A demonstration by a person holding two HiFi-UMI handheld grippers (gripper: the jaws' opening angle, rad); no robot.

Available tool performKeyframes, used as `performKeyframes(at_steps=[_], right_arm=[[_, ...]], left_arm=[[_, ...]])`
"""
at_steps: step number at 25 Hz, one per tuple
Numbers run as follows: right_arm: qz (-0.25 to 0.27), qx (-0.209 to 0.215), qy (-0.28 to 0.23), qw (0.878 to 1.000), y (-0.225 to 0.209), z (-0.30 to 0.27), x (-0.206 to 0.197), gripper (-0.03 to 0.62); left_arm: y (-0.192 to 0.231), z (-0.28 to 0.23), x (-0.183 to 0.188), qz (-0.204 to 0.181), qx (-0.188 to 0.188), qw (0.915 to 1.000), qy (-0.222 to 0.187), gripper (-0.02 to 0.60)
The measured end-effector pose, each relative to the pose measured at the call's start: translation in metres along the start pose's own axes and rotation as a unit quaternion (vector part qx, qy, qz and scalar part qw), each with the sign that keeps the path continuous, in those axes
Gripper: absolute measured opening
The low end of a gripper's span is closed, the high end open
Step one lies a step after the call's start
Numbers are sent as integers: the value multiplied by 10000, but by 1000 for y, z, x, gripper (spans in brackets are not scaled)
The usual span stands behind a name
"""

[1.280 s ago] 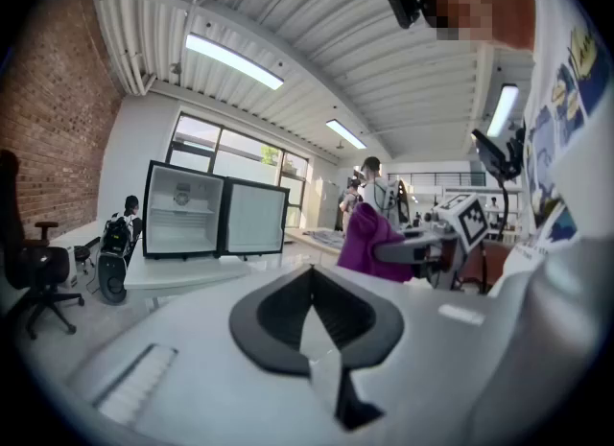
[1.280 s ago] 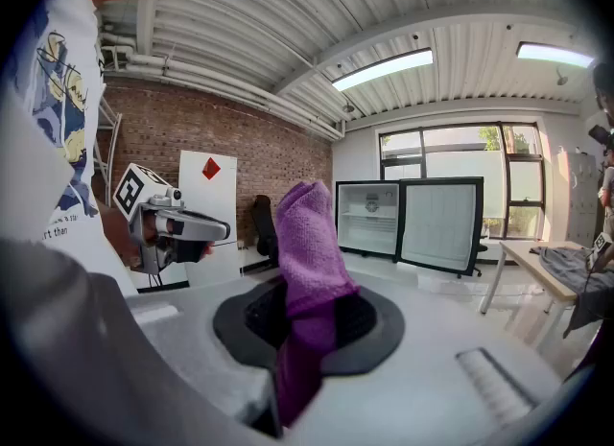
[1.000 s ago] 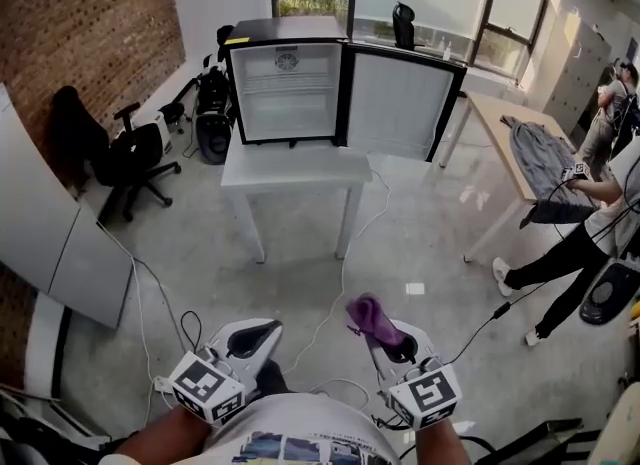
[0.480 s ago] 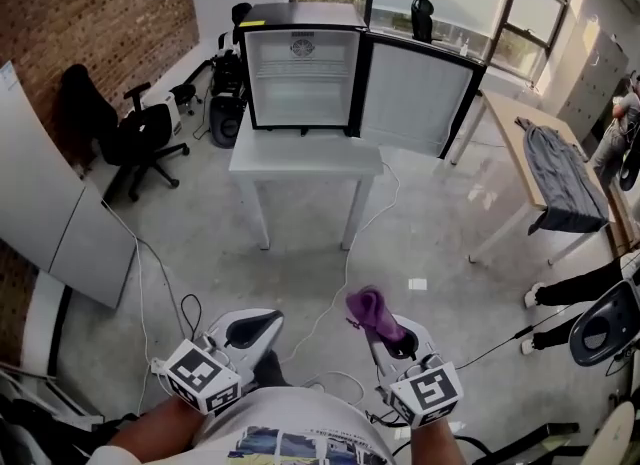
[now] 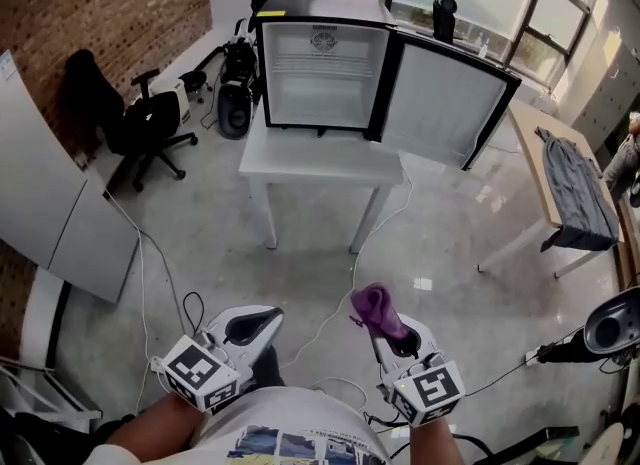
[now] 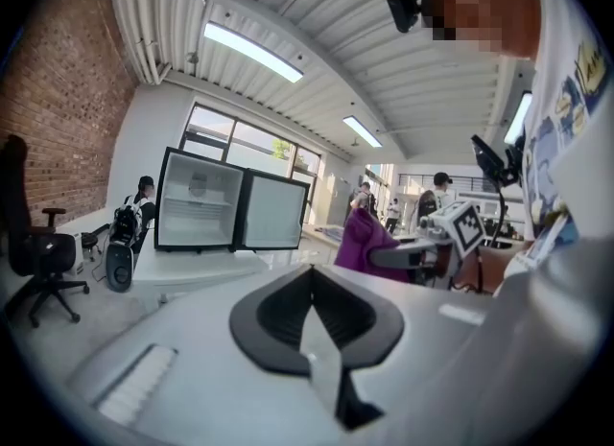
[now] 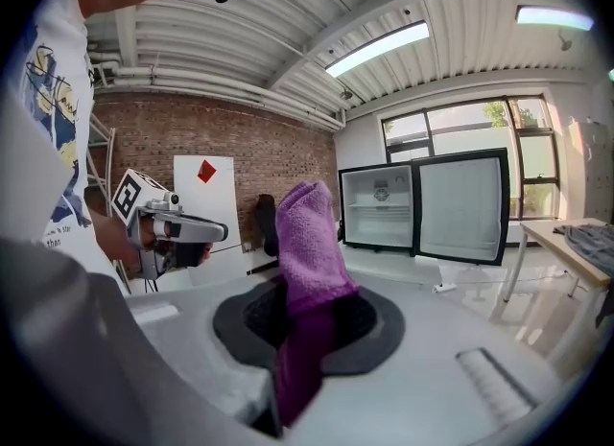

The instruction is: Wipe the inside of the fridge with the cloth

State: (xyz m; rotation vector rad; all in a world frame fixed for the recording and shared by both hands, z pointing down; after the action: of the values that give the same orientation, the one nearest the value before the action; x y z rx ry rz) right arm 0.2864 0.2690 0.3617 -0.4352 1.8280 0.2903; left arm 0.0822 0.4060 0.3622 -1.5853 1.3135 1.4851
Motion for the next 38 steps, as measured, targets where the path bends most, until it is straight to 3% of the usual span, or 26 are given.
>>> performKeyframes(at_steps=[9,19,27,33,38], right_arm=[[-160,-405,155,9989,-15,-91,39,52],[-118,-482,229,9985,7,-222,81,52],[103,-159,102,9998,8,-298,120,52],[316,191,-95,9993,-25,-360,144,52],[596,716,-266,9953,-66,-415,173,52]], left_arm=[[104,-33,43,-99,-394,9991,81,5],[225,-15,71,-285,-554,9980,41,5],[285,-2,83,-107,-315,9993,-170,5],[315,-20,97,-148,-88,9997,-194,6],[337,-56,118,-111,161,9995,-267,6]])
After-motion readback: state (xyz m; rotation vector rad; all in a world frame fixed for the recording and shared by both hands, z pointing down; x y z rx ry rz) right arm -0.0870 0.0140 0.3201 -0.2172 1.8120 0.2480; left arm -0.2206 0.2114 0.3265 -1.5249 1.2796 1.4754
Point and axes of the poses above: the fingertips, and each gripper's own axes: z backward along the fingers, y to its left, x out of its top, the point moved 7 cm from there along z, backward along the fingers, and after that the axes turned 7 degrees about -x, right-handed, at the moved point
